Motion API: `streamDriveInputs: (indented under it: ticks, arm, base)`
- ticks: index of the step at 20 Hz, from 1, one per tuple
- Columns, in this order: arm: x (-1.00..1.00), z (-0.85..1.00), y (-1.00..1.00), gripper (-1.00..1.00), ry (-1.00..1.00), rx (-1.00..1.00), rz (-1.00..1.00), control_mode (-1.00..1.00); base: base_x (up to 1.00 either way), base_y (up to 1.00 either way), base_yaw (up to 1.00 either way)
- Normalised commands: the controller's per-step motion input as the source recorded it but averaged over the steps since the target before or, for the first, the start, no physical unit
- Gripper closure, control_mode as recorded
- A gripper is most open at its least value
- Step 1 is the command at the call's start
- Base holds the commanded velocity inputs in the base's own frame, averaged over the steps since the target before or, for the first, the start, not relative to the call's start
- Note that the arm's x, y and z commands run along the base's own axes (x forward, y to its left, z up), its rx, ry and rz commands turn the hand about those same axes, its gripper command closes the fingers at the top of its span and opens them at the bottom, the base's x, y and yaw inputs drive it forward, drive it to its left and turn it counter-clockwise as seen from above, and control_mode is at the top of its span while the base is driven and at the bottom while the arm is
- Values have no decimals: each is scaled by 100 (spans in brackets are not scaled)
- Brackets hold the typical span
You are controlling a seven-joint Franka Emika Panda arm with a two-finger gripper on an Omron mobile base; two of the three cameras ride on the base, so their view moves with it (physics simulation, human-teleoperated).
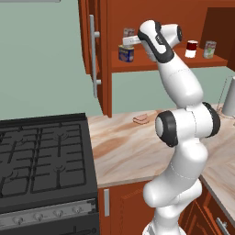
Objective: Stack two cans on top of the other two cans in the cabinet.
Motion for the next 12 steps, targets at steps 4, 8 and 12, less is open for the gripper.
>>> streamDriveInputs:
  ticks: [4,8,12]
  arm:
    - [0,-14,6,100,1,0,0,-100]
    - [0,-14,9,100,0,0,0,-100]
    - [3,-15,3,100,0,0,0,-100]
  base:
    - [0,0,0]
    - [0,0,0]
    - [0,0,0]
